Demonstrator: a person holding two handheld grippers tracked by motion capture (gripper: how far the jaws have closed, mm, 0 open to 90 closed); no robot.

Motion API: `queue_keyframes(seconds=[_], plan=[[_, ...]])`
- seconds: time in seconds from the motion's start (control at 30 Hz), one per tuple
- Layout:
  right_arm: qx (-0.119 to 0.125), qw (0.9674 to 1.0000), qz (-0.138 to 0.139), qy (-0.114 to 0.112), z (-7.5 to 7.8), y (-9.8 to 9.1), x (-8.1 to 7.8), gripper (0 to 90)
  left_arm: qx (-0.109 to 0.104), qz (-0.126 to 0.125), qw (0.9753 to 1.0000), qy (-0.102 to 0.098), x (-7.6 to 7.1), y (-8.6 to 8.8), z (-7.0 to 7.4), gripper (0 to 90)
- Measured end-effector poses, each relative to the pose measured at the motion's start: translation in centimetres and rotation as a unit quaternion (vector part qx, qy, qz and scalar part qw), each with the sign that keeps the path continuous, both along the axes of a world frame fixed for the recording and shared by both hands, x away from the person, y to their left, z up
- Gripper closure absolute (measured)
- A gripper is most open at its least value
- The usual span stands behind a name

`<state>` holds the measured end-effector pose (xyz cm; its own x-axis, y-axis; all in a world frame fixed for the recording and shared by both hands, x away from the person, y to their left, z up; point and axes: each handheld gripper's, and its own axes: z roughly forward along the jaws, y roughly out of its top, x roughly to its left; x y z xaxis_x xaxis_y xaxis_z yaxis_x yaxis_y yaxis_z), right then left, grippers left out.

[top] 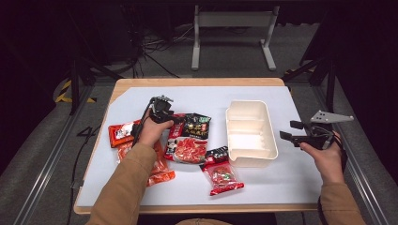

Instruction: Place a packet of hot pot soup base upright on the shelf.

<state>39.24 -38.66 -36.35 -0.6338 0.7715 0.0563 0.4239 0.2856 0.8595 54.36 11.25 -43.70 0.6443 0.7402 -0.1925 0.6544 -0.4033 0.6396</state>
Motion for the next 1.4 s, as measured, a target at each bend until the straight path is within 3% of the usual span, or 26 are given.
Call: queue_keyframes(seconds=[0.13, 0.23, 0.37, 0.57, 0.6, 0.83, 1.13, 1.4], plan=[[0.000, 1.0000, 0.001, 0.000, 0.0, 0.0, 0.0, 30.2, -0.006, -0.005, 1.0000, 0.006, 0.1, 0.0, 0.0, 41.1], [0.001, 1.0000, 0.002, 0.001, 0.0, 0.0, 0.0, 30.1, -0.019, 0.000, 0.9996, 0.023, 0.2, 0.2, -0.1, 46.1], [-0.001, 1.0000, 0.002, 0.001, -0.1, 0.1, 0.1, 30.0, -0.037, -0.006, 0.9984, 0.043, 0.2, 0.3, -0.1, 60.6], [0.001, 1.0000, 0.004, 0.001, 0.0, 0.2, 0.0, 29.9, -0.042, -0.007, 0.9980, 0.047, 0.2, 0.5, 0.0, 74.6], [0.001, 1.0000, 0.004, 0.001, -0.1, 0.2, 0.1, 29.7, -0.041, -0.008, 0.9981, 0.046, 0.2, 0.5, 0.1, 80.2], [0.001, 1.0000, 0.003, 0.001, 0.0, 0.1, 0.0, 29.8, -0.047, -0.007, 0.9981, 0.039, -0.3, 0.5, 1.0, 84.3], [0.006, 1.0000, 0.001, -0.006, 0.4, -0.3, -0.2, 31.3, -0.067, -0.016, 0.9976, -0.010, -2.0, 1.0, 4.3, 85.6], [0.011, 0.9999, 0.004, -0.012, 1.0, -0.3, -0.4, 32.3, -0.096, -0.030, 0.9937, -0.050, -4.0, 1.1, 7.1, 86.4]])
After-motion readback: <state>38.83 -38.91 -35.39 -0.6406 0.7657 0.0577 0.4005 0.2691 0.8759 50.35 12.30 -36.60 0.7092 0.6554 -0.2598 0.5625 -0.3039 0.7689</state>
